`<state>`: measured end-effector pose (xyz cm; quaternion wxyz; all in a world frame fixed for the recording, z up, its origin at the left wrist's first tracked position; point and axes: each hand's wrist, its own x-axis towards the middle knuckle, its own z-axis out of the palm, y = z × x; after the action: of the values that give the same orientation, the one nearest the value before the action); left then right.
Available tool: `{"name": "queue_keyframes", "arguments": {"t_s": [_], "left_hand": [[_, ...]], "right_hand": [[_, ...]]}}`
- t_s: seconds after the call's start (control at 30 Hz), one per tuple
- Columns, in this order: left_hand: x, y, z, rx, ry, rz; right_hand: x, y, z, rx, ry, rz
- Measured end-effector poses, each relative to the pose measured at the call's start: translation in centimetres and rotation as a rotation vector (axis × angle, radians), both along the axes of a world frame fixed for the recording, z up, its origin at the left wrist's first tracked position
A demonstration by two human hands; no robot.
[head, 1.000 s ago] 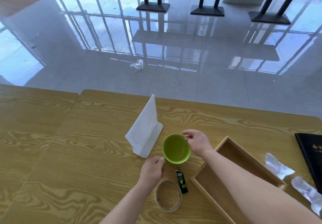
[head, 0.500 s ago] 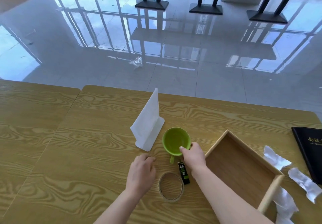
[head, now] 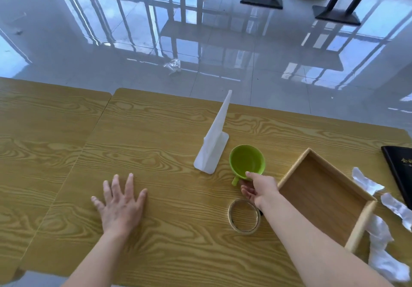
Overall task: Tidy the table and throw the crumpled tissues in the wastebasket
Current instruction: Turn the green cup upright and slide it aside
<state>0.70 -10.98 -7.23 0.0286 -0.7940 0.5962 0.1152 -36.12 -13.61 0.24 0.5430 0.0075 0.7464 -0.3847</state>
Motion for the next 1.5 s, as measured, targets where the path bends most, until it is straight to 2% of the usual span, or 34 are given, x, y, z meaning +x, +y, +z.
{"name": "queue_keyframes", "arguments": {"t_s": [0.23, 0.4, 0.53, 0.73, 0.97, 1.2, 1.5], "left_hand": [[4.9, -0.5, -0.4, -0.029, 0.007, 0.055], [7.0, -0.8, -0.5, -0.044, 0.025, 0.147], [7.0, -0.6, -0.6, -0.041, 0.014, 0.143], [7.0, -0.6, -1.0, -0.088, 0.017, 0.161], [7.0, -0.6, -1.3, -0.177, 0.029, 0.171], [7.2, -0.6, -1.4, -0.235, 0.062, 0.183], [9.8, 0.4, -0.2, -0.155, 0.095, 0.104]], "right_hand": [[1.6, -0.5, -0.3, -0.036, 0.121, 0.003], [1.4, 2.0, 1.2, -0.126, 0.241, 0.145], [2.0, 5.0, 2.5, -0.185, 0.312, 0.281], [5.8, 7.3, 2.0, -0.245, 0.291, 0.526], [13.8, 4.1, 0.3, -0.302, 0.198, 0.714], [19.8, 0.9, -0.5, -0.310, 0.149, 0.764], [24.9, -1.3, 0.0, -0.329, 0.129, 0.809]]}}
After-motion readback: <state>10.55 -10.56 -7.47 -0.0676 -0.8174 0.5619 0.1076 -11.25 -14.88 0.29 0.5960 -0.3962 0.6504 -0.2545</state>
